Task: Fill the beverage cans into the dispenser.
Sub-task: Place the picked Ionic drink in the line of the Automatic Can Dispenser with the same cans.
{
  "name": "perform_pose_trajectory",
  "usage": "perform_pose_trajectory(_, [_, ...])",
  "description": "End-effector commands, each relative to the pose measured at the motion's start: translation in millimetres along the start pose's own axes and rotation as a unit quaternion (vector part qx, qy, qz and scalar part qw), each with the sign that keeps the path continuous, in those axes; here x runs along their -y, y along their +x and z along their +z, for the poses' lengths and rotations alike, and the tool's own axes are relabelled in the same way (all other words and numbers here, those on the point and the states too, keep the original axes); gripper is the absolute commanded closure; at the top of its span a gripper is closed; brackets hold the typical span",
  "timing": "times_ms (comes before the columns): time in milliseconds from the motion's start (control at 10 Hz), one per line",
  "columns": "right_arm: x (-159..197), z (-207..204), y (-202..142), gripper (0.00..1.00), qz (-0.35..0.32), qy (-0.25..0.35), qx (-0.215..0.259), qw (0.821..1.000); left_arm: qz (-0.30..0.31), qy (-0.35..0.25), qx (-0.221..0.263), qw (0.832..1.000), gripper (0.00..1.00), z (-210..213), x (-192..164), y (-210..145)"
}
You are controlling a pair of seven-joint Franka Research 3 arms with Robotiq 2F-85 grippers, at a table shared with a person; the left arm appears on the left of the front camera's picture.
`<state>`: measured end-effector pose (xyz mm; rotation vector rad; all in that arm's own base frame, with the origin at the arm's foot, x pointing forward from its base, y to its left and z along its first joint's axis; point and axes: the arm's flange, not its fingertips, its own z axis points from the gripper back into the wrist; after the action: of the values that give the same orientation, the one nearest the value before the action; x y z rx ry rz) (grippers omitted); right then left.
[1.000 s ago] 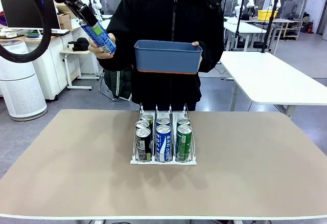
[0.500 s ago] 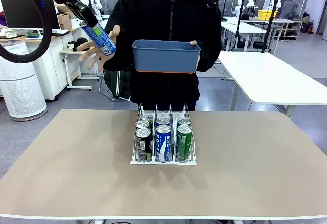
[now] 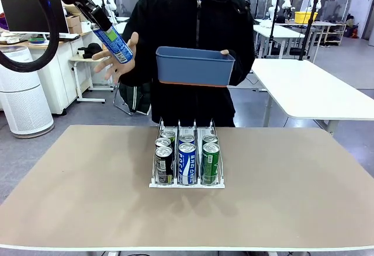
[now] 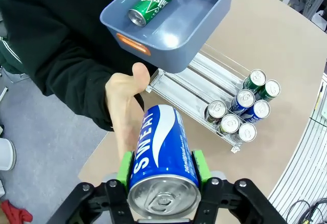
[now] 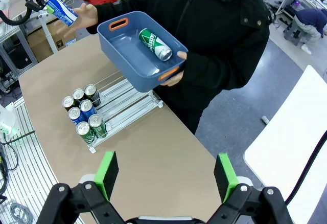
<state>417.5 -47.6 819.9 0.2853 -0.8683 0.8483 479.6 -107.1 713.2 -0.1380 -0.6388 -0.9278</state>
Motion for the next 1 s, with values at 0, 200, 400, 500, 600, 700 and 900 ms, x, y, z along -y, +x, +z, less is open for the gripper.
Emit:
perform_pose_trajectory(0, [-0.4, -1.1, -0.5, 0.00, -0.001, -0.001, 0.001, 1.000, -0.005, 0.003, 0.002, 1.000, 1.00, 2.8, -1.1, -0.6])
perform_pose_trajectory(200, [-0.4, -1.1, -0.5, 0.00, -0.001, -0.001, 0.001, 1.000, -0.005, 0.003, 0.002, 1.000, 1.00, 2.8, -1.1, -0.6])
perform_pose_trajectory(400, [-0.4, -1.1, -0.5, 0.00, -0.001, -0.001, 0.001, 1.000, -0.005, 0.003, 0.002, 1.000, 1.00, 2.8, -1.1, -0.6])
perform_pose_trajectory(500, [-0.4, -1.1, -0.5, 0.00, -0.001, -0.001, 0.001, 1.000, -0.005, 0.003, 0.002, 1.000, 1.00, 2.8, -1.1, -0.6])
perform_pose_trajectory(600, [-0.4, -1.1, -0.5, 0.00, -0.001, -0.001, 0.001, 1.000, -0.005, 0.003, 0.002, 1.000, 1.00, 2.8, -1.1, -0.6])
perform_pose_trajectory(700, [-0.4, -1.1, -0.5, 0.00, -0.001, -0.001, 0.001, 1.000, -0.005, 0.003, 0.002, 1.000, 1.00, 2.8, -1.1, -0.6])
perform_pose_trajectory(900, [-0.4, -1.1, -0.5, 0.00, -0.001, -0.001, 0.001, 1.000, 0.000, 0.000, 0.000, 1.000, 0.43, 0.0, 0.0, 0.0])
